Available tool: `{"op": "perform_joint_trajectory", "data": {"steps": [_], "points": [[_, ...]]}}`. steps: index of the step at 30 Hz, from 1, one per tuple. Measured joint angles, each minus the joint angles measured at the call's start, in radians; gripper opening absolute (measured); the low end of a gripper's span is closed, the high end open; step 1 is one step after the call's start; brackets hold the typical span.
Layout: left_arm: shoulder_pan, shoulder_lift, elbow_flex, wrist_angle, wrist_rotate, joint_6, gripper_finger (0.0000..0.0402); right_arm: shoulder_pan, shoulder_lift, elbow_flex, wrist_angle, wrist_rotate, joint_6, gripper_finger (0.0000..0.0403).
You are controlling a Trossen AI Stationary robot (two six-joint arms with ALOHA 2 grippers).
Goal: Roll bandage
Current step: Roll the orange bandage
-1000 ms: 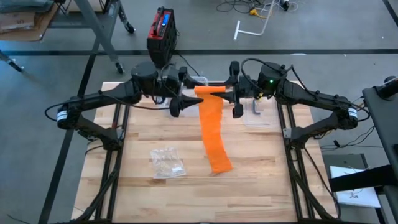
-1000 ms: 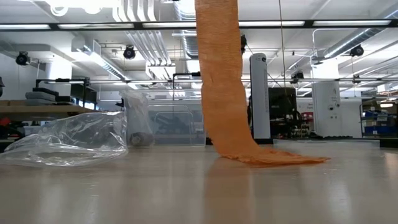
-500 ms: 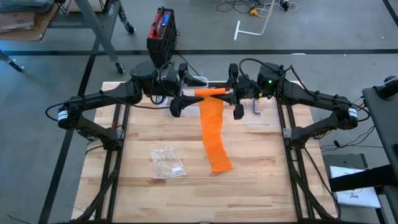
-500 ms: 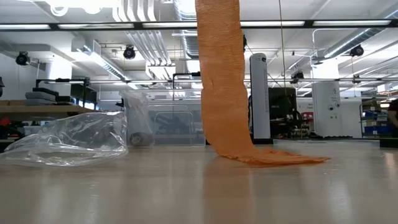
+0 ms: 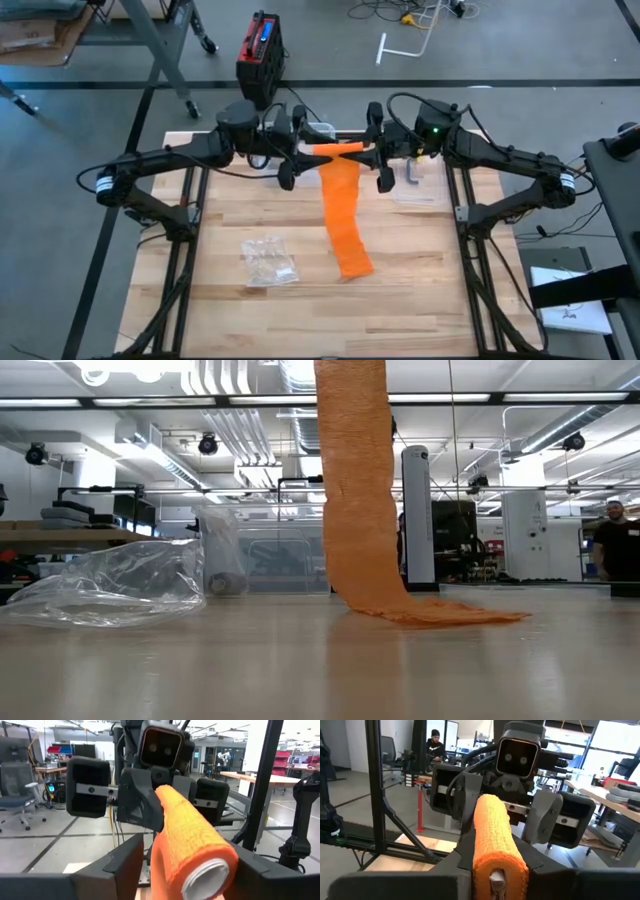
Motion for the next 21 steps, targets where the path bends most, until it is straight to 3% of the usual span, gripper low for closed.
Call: {"op": "perform_joint_trajectory", "data": {"steps": [10, 16, 21], "points": [[0.0, 0.019, 0.001, 0.015, 0.019, 0.052, 0.0106, 0.0, 0.0, 0.0, -0.017, 0.002, 0.015, 0.0071], [0.0, 0.018, 0.001, 0.016, 0.014, 0.133, 0.0037, 0.0, 0.0, 0.0, -0.015, -0.006, 0.211, 0.0127], [0.0, 0.018, 0.001, 0.018, -0.012, 0.189, 0.0046, 0.0, 0.0, 0.0, 0.003, -0.008, 0.417, 0.0188]]}}
